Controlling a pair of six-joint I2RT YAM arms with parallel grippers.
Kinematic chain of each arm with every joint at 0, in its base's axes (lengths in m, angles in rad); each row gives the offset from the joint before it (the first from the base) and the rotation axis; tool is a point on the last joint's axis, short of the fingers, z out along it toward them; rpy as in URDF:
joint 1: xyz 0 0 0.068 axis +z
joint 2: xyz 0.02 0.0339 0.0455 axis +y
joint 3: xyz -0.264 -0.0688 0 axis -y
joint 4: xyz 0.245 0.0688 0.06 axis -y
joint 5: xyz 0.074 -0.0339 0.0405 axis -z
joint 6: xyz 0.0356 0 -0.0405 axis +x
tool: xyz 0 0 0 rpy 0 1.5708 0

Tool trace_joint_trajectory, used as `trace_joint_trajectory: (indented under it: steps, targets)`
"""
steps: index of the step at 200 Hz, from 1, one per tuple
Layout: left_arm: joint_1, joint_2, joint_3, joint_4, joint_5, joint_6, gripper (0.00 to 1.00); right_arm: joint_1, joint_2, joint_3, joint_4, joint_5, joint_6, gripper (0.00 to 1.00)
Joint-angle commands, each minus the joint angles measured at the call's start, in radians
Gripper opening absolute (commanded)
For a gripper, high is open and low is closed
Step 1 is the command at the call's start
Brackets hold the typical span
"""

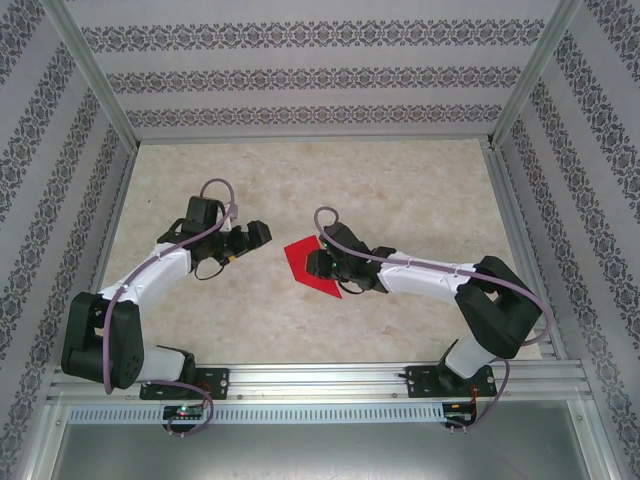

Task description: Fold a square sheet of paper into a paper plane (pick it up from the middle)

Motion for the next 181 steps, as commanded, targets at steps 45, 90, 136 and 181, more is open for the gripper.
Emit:
trace_joint_trajectory:
  steps: [45,90,136,181]
  targets:
    - [-0.122,0.025,-0.029,0.073,-0.016,-0.112,0.96,-0.026,0.086,-0.054,0.196,-0.023,0.104,0.24]
    - [-0.197,0.081,-0.057,0.169,-0.014,-0.212,0.92,-0.056,0.128,-0.060,0.215,-0.028,0.102,0.24]
    - [-0.244,0.140,-0.040,0.185,-0.019,-0.252,0.86,-0.072,0.156,-0.079,0.232,-0.035,0.126,0.24]
    - [-0.278,0.189,-0.037,0.229,0.002,-0.284,0.75,-0.097,0.163,-0.127,0.294,-0.072,0.185,0.25]
